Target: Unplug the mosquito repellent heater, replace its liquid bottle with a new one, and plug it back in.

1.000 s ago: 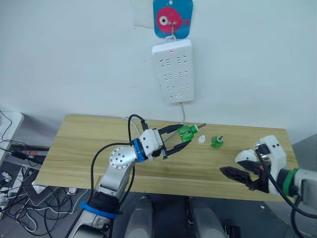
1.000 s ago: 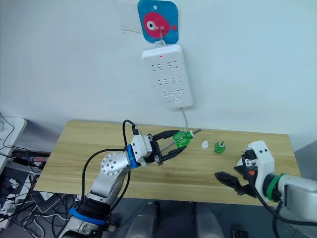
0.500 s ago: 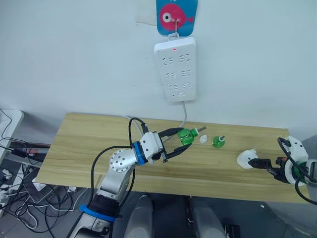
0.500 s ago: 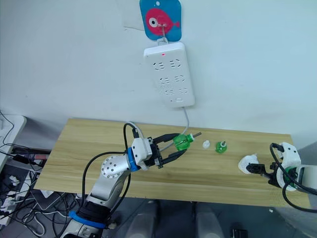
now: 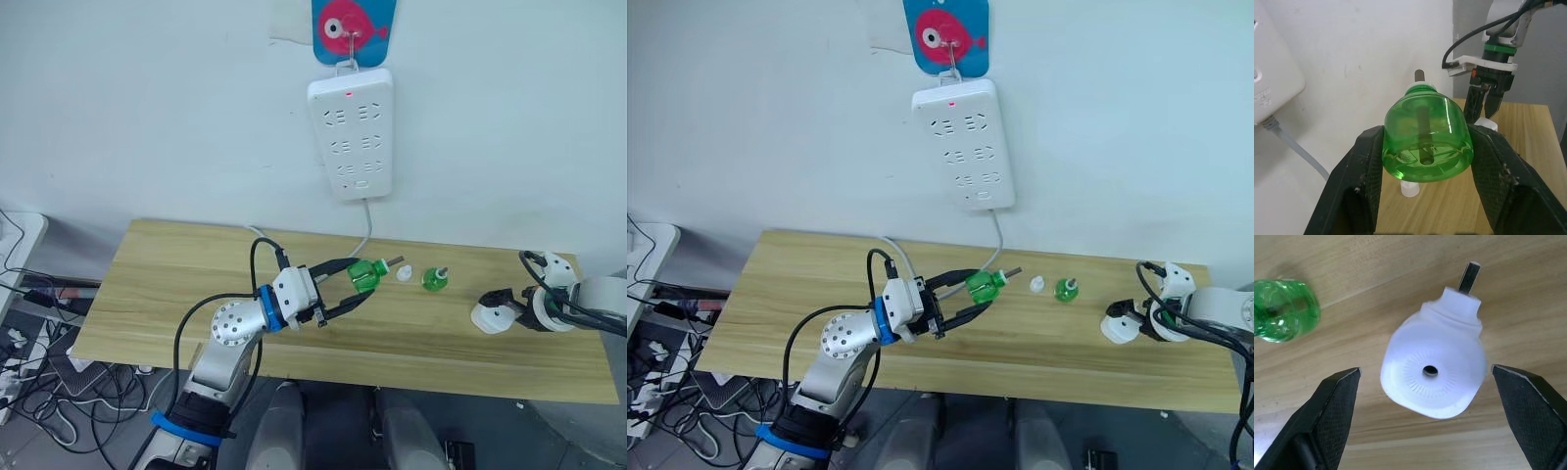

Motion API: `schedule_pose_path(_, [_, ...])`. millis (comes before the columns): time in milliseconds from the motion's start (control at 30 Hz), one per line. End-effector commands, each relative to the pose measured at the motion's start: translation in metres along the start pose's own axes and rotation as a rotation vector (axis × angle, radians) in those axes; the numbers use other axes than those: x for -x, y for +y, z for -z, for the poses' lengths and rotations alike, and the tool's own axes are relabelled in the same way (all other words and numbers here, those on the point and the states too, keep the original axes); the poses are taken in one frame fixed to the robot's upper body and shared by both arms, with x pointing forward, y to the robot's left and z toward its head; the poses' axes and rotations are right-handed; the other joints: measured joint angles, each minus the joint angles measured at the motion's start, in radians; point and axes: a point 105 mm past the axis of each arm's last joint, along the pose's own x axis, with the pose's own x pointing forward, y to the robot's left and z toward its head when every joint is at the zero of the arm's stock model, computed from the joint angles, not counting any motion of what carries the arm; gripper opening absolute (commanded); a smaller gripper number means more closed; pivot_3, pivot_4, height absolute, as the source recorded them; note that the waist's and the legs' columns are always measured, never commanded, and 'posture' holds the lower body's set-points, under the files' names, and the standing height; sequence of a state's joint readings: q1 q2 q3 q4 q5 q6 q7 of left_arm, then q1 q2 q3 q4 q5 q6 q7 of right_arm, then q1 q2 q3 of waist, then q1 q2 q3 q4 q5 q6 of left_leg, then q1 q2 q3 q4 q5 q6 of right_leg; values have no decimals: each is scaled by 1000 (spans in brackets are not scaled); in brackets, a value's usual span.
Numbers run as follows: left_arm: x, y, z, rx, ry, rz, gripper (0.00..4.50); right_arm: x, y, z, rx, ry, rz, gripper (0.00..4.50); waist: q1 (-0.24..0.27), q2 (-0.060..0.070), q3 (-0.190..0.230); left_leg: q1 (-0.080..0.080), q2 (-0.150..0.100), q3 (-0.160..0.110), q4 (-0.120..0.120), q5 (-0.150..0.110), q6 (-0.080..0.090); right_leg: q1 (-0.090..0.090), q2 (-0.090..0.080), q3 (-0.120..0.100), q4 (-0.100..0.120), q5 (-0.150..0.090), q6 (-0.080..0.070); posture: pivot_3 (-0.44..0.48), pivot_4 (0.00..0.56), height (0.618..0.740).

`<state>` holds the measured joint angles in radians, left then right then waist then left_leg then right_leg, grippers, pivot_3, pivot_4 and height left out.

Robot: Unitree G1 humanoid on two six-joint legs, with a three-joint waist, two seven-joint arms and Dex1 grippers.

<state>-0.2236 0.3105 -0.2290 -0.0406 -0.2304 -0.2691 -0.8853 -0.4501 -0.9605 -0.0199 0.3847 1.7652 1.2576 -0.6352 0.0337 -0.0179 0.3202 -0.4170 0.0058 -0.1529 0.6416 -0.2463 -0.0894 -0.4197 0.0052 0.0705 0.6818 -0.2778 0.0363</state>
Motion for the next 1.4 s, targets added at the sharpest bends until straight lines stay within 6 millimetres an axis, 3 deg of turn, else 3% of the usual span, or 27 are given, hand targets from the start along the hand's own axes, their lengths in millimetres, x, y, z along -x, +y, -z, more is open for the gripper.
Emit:
schedule_pose_path(33, [0,-5,-12,-20,-38,9,2232,2,-1,-5,-5,-9,6,4466,2,0,0,0,0,0,0,0,0,0,0,0,0,0,0,240,368,740])
schedule_pose_path(633, [0,-10,-14,-13,-35,15,2232,-12,-6,-9,7,2,54,4466,24,2,13,0,0,1,-1,0,0,-1,0,1,0,0,0,254,368,740])
schedule_pose_path(733, [-1,-11,-15,-14,-37,20,2232,-12,-8,-8,10,6,55,3878,24,2,14,0,0,1,-1,0,0,-1,0,1,0,0,0,255,369,740])
schedule_pose_path(833, [-1,-11,-14,-15,-36,19,2232,-11,-8,-6,19,12,50,3000,24,0,15,1,1,2,-1,0,0,-1,1,1,0,0,0,254,363,740])
schedule_pose_path(967, [-1,-12,-14,-14,-36,24,2232,-8,-9,-5,38,8,48,2954,24,0,16,1,1,2,-1,0,0,-1,1,1,0,0,0,254,358,740])
schedule_pose_path(1100, [0,-15,-14,-11,-36,34,2232,7,-9,-5,91,-24,5,2954,27,0,16,0,1,2,-2,0,0,-1,1,1,0,0,0,248,347,740])
schedule_pose_path(1333, [1,-17,-12,-3,-38,66,2232,41,-13,22,338,-40,-43,2954,45,3,17,0,1,2,-3,0,0,-2,0,1,-1,0,0,215,332,740])
schedule_pose_path(1400, [1,-19,-11,1,-41,82,2232,54,-3,26,454,-83,-91,2954,46,4,17,0,2,2,-2,0,0,-2,1,0,-1,0,0,208,329,740])
